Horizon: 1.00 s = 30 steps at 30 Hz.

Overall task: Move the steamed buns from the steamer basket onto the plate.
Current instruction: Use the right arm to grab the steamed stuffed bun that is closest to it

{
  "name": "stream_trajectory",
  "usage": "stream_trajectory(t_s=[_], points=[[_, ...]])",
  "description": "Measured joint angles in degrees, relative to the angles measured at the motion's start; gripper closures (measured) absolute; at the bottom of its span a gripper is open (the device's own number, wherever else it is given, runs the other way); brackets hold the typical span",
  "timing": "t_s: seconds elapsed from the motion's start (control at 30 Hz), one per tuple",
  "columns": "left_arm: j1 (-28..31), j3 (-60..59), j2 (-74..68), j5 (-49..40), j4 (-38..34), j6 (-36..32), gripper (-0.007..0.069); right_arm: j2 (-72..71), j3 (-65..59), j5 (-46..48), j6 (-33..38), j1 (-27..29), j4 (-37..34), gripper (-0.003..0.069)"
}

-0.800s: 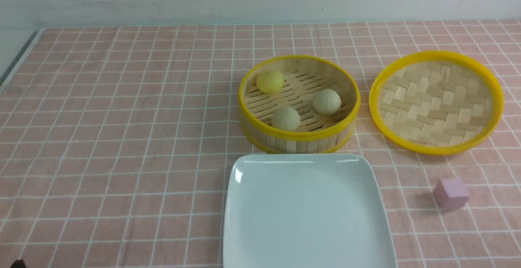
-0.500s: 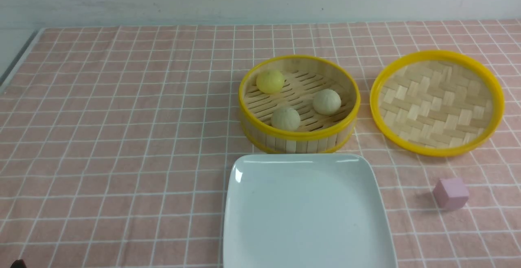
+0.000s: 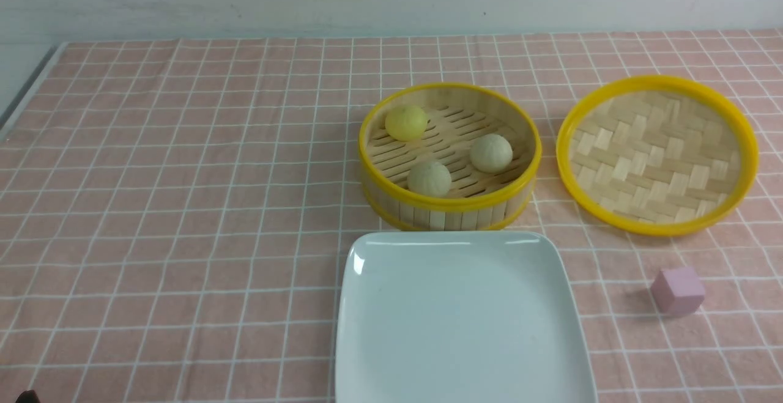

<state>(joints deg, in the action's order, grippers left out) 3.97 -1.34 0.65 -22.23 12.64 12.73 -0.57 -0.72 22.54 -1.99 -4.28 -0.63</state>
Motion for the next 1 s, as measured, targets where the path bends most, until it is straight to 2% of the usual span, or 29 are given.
stream_trajectory(t_s=[0.57, 0.77, 1.0], points=[[0.0, 0.0, 0.0, 0.0, 0.0, 0.0, 0.0118, 0.0, 1.1, -0.9, 0.1, 0.0, 1.8, 0.0164], [0.0, 0.0, 0.0, 0.0, 0.0, 0.0, 0.0118, 0.0, 13.6, -1.0, 0.1, 0.0, 1.7, 0.0164], [0.0, 0.0, 0.0, 0.0, 0.0, 0.0, 0.0118, -0.1, 27.4, 2.7, 0.1, 0.0, -3.7, 0.0164]])
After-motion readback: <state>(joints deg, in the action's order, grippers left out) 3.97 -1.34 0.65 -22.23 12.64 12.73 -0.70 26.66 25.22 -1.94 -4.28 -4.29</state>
